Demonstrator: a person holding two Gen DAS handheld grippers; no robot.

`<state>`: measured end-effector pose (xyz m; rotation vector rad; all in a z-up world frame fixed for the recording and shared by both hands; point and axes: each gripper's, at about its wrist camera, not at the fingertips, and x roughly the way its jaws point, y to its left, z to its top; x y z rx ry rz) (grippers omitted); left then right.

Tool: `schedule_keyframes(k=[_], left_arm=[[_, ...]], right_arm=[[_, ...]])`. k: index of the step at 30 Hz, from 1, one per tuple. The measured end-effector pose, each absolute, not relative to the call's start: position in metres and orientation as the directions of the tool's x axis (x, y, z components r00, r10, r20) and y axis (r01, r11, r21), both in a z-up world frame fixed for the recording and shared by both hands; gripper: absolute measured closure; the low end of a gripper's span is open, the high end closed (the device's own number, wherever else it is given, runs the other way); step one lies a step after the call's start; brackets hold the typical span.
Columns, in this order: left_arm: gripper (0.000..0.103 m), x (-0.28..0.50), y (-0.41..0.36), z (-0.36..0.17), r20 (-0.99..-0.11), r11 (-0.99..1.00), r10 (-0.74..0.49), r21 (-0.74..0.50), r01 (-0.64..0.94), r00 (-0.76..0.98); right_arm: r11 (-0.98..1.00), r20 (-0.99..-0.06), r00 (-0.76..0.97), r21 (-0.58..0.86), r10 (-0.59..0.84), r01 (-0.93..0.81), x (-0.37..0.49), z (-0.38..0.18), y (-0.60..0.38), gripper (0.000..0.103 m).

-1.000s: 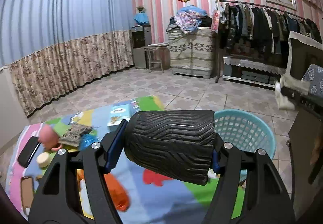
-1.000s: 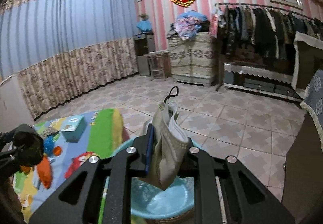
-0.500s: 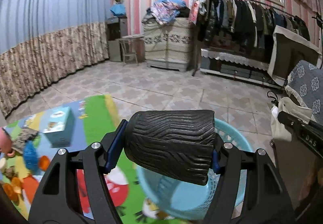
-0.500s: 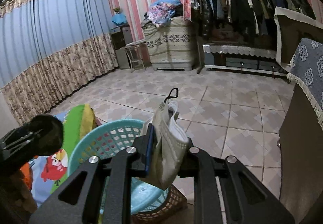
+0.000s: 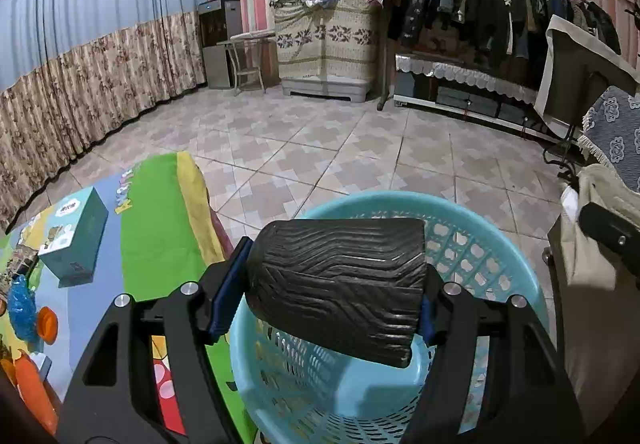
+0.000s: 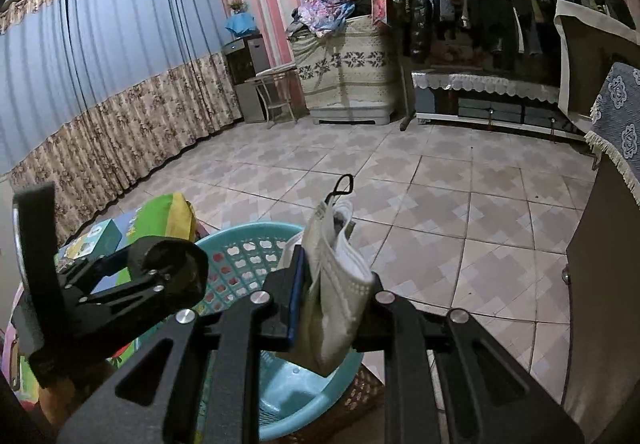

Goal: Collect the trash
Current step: 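Carry both items over the teal basket and open both tools to drop them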

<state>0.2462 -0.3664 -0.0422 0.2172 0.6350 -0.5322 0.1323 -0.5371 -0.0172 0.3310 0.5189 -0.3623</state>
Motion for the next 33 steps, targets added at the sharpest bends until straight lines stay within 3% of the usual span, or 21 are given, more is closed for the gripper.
schedule_keyframes(k=[2,8,11,18,31,33], left_arm=[[0.035,0.25,-0.365,-0.046,-0.629,0.848,-0.395,0.031,0.529,0.669],[0.017,0.25,-0.358,-0.048,-0.646,0.856,-0.384,0.019,0.517,0.66],[0.017,0.251,-0.35,-0.045,-0.642,0.863,-0.383,0.009,0.506,0.664],[0.007,0.252,-0.313,-0.02,-0.576,0.9,-0.319,0.065,0.431,0.753],[0.006,0.25,-0.254,-0.004,-0.538,0.936,-0.25,0.079,0.344,0.805],[0.006,0.249,-0.25,-0.005,-0.538,0.938,-0.249,0.074,0.339,0.806]], right_arm=[[0.886,-0.54,0.804,0.207,-0.25,0.415,0.134,-0.019,-0.535,0.084],[0.889,-0.548,0.801,0.206,-0.24,0.408,0.139,-0.02,-0.531,0.084],[0.891,-0.552,0.799,0.201,-0.241,0.407,0.141,-0.021,-0.528,0.084],[0.903,-0.564,0.794,0.182,-0.228,0.389,0.156,-0.025,-0.512,0.084],[0.916,-0.625,0.754,0.154,-0.2,0.371,0.2,-0.053,-0.48,0.081],[0.914,-0.631,0.751,0.161,-0.195,0.372,0.203,-0.056,-0.48,0.073]])
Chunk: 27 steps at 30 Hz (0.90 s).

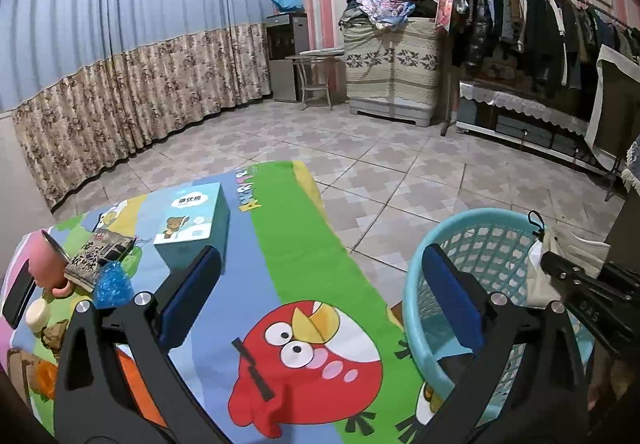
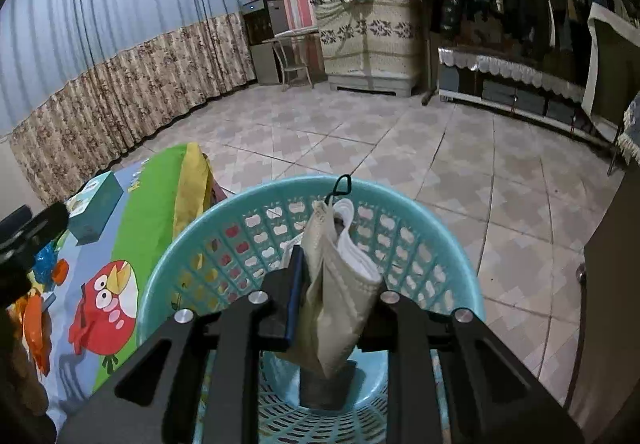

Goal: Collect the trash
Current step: 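Carry both items over the teal basket and open both tools to drop them, then grasp the orange plastic bag with the right tool while the left tool approaches the orange peel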

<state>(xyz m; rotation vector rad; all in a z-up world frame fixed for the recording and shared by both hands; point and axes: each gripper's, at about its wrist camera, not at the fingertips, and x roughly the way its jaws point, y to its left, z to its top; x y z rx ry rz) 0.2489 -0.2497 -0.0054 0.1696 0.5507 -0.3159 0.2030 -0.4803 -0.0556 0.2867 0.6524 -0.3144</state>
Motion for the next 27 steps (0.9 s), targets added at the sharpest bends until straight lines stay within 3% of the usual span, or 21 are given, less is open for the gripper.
schedule_keyframes(k=[2,9,12,14,27], left_arm=[[0.006,0.249,-0.246,-0.006,-0.54,0.941,-0.25,0.06,0.333,0.803],[0.006,0.251,-0.238,-0.006,-0.536,0.946,-0.246,0.047,0.319,0.807],[0.006,0.248,-0.234,-0.004,-0.529,0.949,-0.239,0.05,0.311,0.815],[0.006,0.247,-0.231,-0.001,-0.526,0.951,-0.235,0.047,0.304,0.817],[0.006,0.235,-0.184,0.011,-0.51,0.968,-0.204,0.019,0.248,0.835]], right_arm=[[0.915,-0.624,0.755,0.153,-0.202,0.372,0.203,-0.055,-0.479,0.048],[0.905,-0.609,0.763,0.166,-0.218,0.391,0.199,-0.049,-0.483,0.019],[0.901,-0.606,0.764,0.174,-0.221,0.398,0.197,-0.047,-0.485,0.017],[0.898,-0.601,0.767,0.177,-0.226,0.403,0.195,-0.046,-0.485,0.009],[0.912,-0.593,0.777,0.167,-0.21,0.374,0.193,-0.032,-0.464,0.009]])
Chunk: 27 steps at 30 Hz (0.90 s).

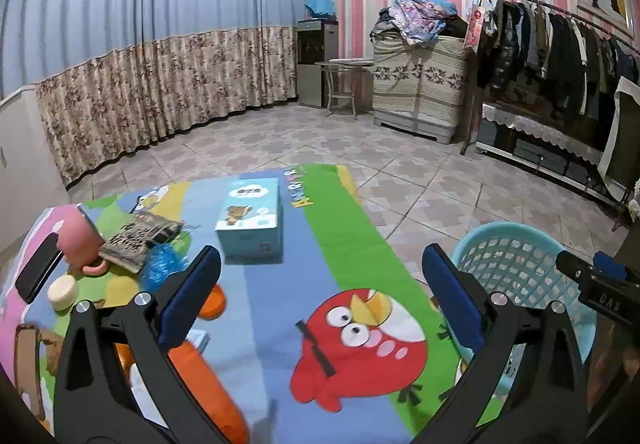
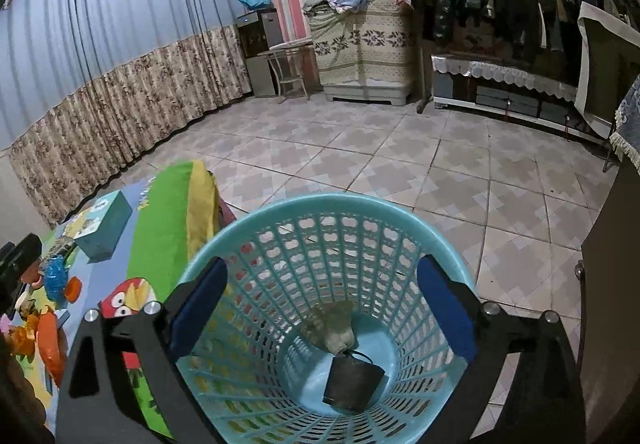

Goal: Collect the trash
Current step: 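Grasp the orange plastic bag with the right tool while the left tool approaches the orange peel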

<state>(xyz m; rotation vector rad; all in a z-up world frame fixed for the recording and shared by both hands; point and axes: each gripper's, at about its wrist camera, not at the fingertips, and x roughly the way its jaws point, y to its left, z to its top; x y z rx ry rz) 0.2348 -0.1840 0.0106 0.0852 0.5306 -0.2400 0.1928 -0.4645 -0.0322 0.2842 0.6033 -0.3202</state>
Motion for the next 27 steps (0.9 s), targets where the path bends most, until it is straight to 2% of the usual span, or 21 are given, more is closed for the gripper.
schedule_keyframes(k=[10,19,27], left_arm=[[0.006,0.217,-0.12,0.017,-0.505,0.984,-0.142,0.02,0.176,0.852],[0.006,0.198,-0.038,0.008,-0.516,0.997,-0.022,0.052,0.058,0.856],[0.006,0.177,0.033,-0.007,-0.522,0.994,0.087,0.096,-0.043,0.848]], right_arm=[[0.955,-0.568,0.807,0.117,-0.16,0.271,0.194,-0.013,-0.407,0.009],[0.985,-0.565,0.822,0.086,-0.077,0.152,0.19,-0.007,-0.344,0.009],[0.983,-0.572,0.818,0.173,0.058,0.052,0.18,-0.01,-0.305,0.009]])
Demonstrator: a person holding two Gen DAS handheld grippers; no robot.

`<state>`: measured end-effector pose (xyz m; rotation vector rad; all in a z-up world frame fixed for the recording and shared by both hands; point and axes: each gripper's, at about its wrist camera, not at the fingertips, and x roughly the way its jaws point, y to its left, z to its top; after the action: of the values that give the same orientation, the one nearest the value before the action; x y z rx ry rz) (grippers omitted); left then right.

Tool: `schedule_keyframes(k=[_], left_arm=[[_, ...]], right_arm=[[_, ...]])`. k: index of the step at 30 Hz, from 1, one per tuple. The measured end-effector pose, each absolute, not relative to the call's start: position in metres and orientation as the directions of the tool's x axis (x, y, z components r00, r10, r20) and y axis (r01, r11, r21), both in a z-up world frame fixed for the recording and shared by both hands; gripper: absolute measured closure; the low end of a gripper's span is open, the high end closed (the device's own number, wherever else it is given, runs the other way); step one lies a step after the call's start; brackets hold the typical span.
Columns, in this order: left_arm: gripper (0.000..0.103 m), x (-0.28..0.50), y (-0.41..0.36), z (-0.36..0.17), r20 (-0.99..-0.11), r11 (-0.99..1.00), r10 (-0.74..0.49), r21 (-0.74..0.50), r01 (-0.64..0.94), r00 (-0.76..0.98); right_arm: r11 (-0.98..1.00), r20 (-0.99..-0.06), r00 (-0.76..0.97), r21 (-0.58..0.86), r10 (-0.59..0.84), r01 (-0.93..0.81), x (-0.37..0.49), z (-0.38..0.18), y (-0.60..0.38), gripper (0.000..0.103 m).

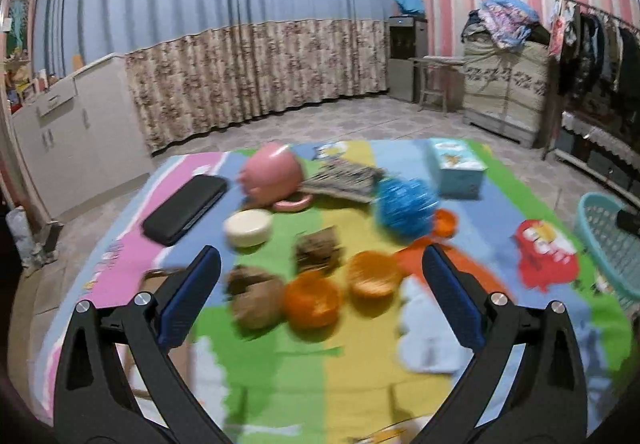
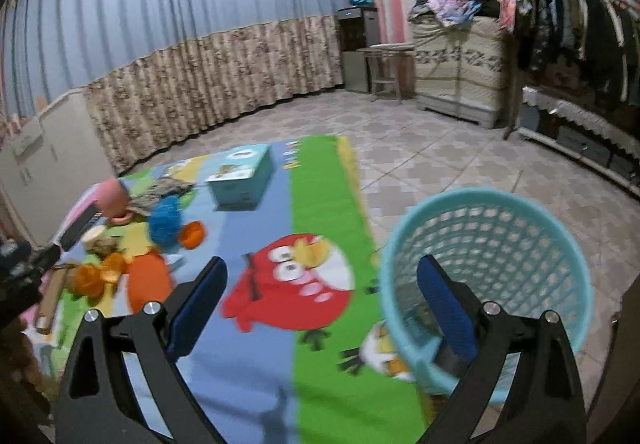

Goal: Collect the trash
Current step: 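Grasp the orange plastic bag with the right tool while the left tool approaches the orange peel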

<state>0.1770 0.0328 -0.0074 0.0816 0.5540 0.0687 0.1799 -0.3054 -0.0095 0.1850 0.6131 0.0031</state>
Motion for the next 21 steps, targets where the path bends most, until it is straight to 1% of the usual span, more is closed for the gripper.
schedule_keyframes(k=[3,5,8,12,16,21], left_arm=[[0.006,0.171,0.054,-0.013,-0.533,0.992,0.11,0.117,-0.056,0.839],[0.006,0.166,0.065,-0.015,-0.526,0.99,0.119,0.123,-0.063,0.842],[0.006,0.16,0.083,-0.018,-0.516,0.986,0.149,0.138,-0.09,0.843],[0.006,0.16,0.102,-0.026,-0.563,0.989,0.141,0.11,-0.095,0.814],[0.006,0.16,0.117,-0.033,-0.587,0.989,0.144,0.074,-0.125,0.797],[0.006,0.16,0.128,-0.04,-0.598,0.988,0.15,0.06,-0.143,0.787]], right_arm=[[0.98,-0.575,0.813,0.198,0.092,0.03,0.179,-0.011,-0.294,0.009],[0.976,-0.576,0.808,0.218,0.12,0.011,0.18,-0.013,-0.283,0.007],[0.981,-0.586,0.805,0.192,0.096,0.023,0.181,-0.016,-0.27,0.004],[0.992,-0.601,0.797,0.128,0.061,0.021,0.183,-0.021,-0.248,0.004],[0.99,-0.63,0.769,0.134,0.112,-0.035,0.187,-0.026,-0.231,0.004],[0.993,-0.672,0.732,0.105,0.116,-0.061,0.198,-0.041,-0.204,0.004]])
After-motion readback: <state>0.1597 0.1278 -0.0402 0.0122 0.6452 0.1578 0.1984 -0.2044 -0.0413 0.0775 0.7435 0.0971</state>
